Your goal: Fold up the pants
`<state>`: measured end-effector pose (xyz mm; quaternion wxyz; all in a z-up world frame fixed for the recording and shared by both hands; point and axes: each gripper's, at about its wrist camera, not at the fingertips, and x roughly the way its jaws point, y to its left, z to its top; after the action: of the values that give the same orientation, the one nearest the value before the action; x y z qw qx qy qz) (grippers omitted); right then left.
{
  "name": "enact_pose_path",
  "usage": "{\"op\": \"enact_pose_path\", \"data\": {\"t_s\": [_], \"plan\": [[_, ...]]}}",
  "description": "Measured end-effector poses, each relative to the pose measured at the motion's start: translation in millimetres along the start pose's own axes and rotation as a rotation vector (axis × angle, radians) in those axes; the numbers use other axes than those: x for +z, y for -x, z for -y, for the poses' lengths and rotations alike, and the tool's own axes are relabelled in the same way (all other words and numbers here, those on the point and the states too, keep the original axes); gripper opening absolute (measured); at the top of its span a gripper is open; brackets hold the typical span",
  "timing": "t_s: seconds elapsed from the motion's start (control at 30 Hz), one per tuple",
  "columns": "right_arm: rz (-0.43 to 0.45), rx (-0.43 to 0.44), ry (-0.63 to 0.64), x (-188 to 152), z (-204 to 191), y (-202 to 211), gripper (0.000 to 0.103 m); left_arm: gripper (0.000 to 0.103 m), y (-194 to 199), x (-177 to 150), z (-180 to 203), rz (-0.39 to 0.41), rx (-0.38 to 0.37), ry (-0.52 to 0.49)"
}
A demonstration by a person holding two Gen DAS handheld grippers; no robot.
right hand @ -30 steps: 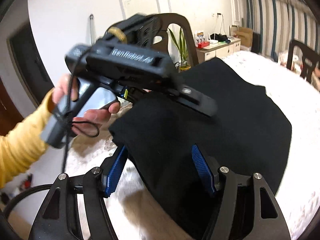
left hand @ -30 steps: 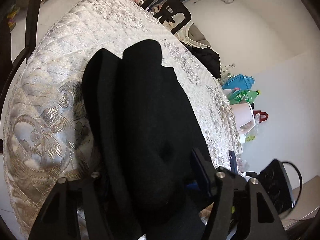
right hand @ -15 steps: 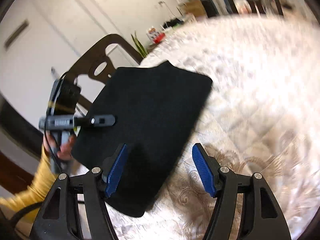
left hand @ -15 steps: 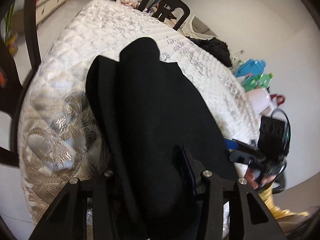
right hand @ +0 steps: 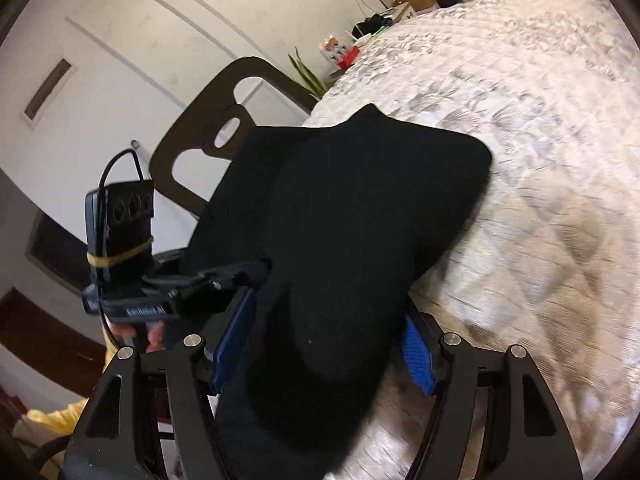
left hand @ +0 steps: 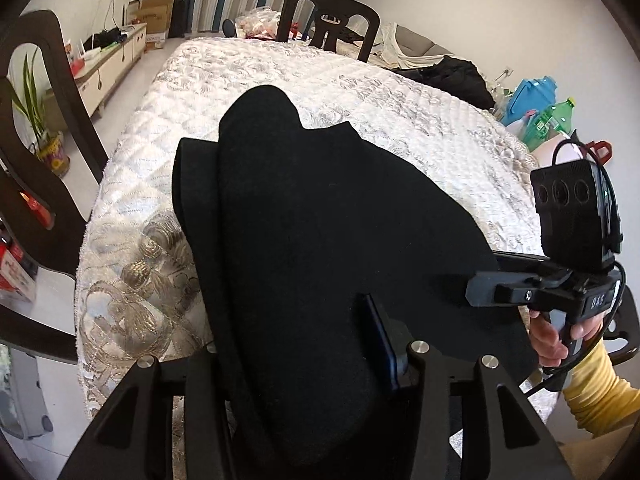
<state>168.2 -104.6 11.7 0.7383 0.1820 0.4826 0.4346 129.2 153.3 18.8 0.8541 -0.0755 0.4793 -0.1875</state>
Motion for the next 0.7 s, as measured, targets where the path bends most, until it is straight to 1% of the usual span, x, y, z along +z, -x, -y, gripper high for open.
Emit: {"op": "enact_pose_path", "data": {"t_s": [0.03,0.1,0.13,0.17,0.2,0.3,0.43,0.5,0.6,0.7], "plan": [[0.002,0.007,-0.013,0.8,2.6,-0.9,0.068,0.05,0.3,0.0,2.1,0.001,0.008,0.0],[0.009,-0.002,-0.029,1.9,2.6,-1.8,0.065,0.05,-0.6,1.5,4.4,0.005,0.025,0.0],[0.017,-0.03,-0.025,1.0,1.0,-2.0,0.062,0.05,-0.9,2.0,6.4,0.008,0.039,-0.003],[0.022,-0.064,-0.013,3.0,-0.6,-7.3,0.051,0.05,-0.7,1.9,7.9,0.011,0.051,-0.008],[0.028,-0.107,0.013,2.1,-3.2,-9.2,0.043,0.05,-1.0,1.9,9.6,0.014,0.063,-0.014],[0.046,-0.139,0.051,-0.8,-9.0,-5.8,0.034,0.048,0.1,0.8,15.7,0.022,0.098,-0.024],[0.085,-0.175,0.119,-2.2,-20.7,2.2,0.027,0.041,3.8,0.6,22.6,0.037,0.148,-0.031],[0.107,-0.183,0.144,-2.0,-26.8,4.3,0.022,0.036,5.3,2.2,29.2,0.049,0.176,-0.037],[0.137,-0.186,0.172,-3.8,-33.4,13.0,0.02,0.03,8.9,4.1,39.1,0.073,0.208,-0.051],[0.164,-0.184,0.194,-4.3,-38.0,22.0,0.02,0.028,10.0,7.1,45.9,0.084,0.204,-0.049]]}}
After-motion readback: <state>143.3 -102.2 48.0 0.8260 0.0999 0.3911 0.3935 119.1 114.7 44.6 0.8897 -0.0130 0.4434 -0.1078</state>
